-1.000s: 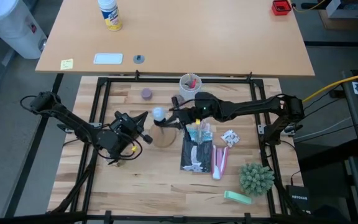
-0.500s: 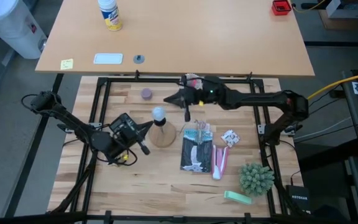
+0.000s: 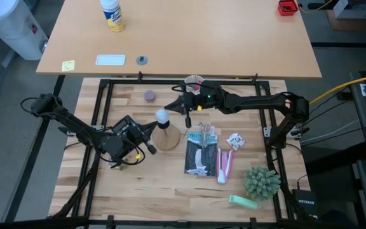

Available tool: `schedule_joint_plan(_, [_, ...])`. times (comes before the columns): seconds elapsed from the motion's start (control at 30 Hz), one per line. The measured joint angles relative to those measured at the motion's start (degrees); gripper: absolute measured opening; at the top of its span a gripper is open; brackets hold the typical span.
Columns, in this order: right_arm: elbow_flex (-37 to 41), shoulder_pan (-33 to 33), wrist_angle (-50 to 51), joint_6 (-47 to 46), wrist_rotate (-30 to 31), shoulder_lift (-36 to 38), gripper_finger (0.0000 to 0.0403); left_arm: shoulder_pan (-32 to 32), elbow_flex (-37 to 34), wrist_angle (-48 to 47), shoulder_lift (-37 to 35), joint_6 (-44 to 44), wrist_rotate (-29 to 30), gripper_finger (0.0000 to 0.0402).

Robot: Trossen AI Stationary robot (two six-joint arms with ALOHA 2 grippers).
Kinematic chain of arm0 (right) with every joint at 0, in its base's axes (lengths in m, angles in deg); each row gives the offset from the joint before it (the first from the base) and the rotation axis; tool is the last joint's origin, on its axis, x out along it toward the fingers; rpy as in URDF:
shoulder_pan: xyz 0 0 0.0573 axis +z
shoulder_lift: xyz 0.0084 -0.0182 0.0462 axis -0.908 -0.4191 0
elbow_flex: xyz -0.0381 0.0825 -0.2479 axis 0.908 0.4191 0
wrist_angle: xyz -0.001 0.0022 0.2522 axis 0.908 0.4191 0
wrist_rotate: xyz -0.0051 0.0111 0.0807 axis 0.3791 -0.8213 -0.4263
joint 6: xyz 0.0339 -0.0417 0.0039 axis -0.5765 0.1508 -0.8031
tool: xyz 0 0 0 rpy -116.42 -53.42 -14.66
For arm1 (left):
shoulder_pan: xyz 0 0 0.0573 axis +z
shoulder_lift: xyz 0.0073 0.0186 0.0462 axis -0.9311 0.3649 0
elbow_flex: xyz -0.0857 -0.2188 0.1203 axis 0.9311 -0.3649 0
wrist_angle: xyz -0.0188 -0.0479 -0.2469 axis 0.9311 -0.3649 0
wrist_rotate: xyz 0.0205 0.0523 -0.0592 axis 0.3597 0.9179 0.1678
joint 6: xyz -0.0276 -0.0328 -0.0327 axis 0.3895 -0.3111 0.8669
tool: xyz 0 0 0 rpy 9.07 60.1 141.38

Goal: Screw lightbulb
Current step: Insert the lightbulb into the lamp

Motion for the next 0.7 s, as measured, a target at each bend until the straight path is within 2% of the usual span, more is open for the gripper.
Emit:
schedule_joint_plan(0.13, [0.0,0.2,1.2,-1.4,-1.8,0.0,0.0017,0.6,0.0,-0.9,0.0,0.0,0.6,0.0001])
schedule_joint_plan(0.7, [0.0,3.9,3.0,-3.1,-0.3,0.2,0.0017,0.8,0.0,-1.8,0.0,-0.6,5.6,0.0001])
